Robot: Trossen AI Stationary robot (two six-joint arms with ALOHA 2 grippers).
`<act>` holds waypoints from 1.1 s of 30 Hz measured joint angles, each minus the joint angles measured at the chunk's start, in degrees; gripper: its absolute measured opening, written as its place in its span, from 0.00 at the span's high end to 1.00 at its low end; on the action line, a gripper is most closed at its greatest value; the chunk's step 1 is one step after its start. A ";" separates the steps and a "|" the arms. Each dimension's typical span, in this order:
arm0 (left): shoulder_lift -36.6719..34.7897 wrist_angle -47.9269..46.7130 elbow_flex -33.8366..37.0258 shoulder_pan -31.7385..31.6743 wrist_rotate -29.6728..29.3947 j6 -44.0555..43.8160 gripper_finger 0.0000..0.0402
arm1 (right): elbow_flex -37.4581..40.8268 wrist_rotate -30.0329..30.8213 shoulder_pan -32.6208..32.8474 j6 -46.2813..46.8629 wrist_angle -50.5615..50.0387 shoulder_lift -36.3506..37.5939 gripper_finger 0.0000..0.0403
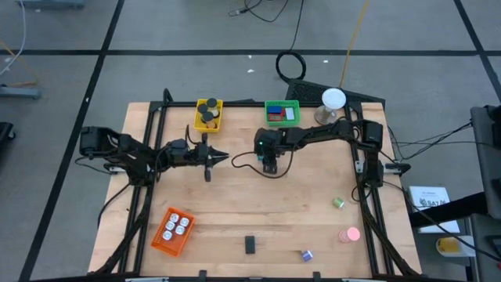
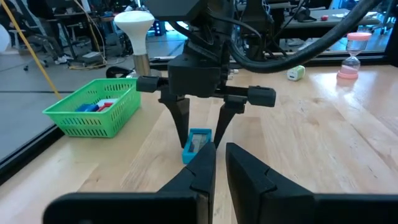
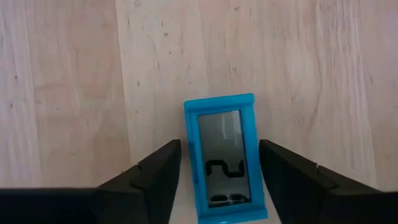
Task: Pick & Place Office items
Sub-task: Put the light blue digital clock into the green bin
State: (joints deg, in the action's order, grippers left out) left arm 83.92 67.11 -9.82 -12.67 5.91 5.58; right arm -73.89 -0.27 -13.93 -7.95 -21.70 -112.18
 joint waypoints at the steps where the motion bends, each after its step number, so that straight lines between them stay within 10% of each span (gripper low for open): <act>1: 0.00 0.00 0.00 0.00 0.00 -0.04 0.90 | 0.02 0.00 0.02 0.67 -0.04 0.00 0.53; 8: 0.00 0.00 0.00 0.00 0.00 0.07 0.90 | 0.04 2.10 -0.15 6.47 -1.18 2.39 0.68; 20: 0.00 0.00 0.00 0.00 0.00 0.05 0.90 | 0.07 14.76 -11.47 28.40 -9.02 19.08 0.67; 33: 0.00 0.00 -0.02 0.00 0.00 -0.04 0.90 | 0.05 12.19 -23.87 31.96 -0.15 9.49 0.65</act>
State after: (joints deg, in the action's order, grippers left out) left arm 83.92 67.11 -9.85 -12.67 5.91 5.54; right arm -73.84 11.92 -37.80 24.01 -21.85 -102.69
